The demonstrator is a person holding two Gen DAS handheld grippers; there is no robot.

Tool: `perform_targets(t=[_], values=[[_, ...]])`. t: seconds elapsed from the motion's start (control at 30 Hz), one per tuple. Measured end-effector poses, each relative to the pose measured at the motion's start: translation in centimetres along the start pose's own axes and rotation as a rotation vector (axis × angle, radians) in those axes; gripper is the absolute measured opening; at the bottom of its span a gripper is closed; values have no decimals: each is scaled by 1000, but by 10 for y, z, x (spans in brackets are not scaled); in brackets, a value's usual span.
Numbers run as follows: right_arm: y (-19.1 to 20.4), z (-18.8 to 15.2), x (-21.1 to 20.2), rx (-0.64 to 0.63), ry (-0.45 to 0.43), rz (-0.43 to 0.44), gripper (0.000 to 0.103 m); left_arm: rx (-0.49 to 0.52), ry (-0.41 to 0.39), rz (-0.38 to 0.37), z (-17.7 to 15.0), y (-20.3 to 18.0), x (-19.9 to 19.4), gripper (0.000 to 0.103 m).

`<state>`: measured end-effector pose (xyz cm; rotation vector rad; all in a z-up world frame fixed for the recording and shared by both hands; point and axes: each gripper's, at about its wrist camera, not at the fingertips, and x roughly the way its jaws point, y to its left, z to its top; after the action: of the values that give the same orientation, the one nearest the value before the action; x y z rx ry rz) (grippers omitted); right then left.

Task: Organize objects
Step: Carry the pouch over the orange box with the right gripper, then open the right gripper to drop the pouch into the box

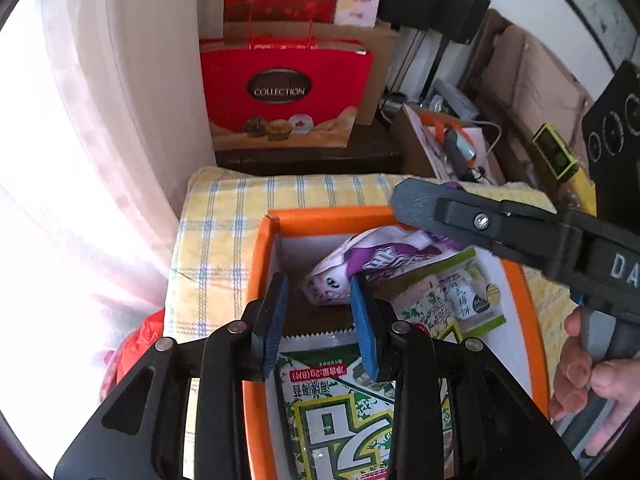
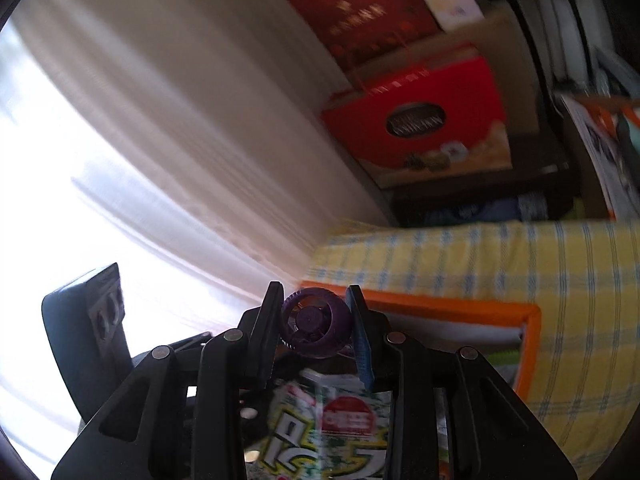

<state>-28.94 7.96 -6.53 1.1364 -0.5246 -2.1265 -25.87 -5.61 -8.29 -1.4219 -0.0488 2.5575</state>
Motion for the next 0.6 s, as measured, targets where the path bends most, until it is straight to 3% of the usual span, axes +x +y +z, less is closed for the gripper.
perform_targets(t=[0.1, 0.4, 0.6], values=[[-9, 2, -9, 3, -16, -37, 32, 0, 0, -3, -3, -1, 0, 30], [-7, 7, -25, -231, 42, -347, 32, -14, 6, -27, -3, -4, -2, 30], [-3, -2, -19, -279, 31, -440, 35, -15, 5, -28, -4, -8, -6, 30]])
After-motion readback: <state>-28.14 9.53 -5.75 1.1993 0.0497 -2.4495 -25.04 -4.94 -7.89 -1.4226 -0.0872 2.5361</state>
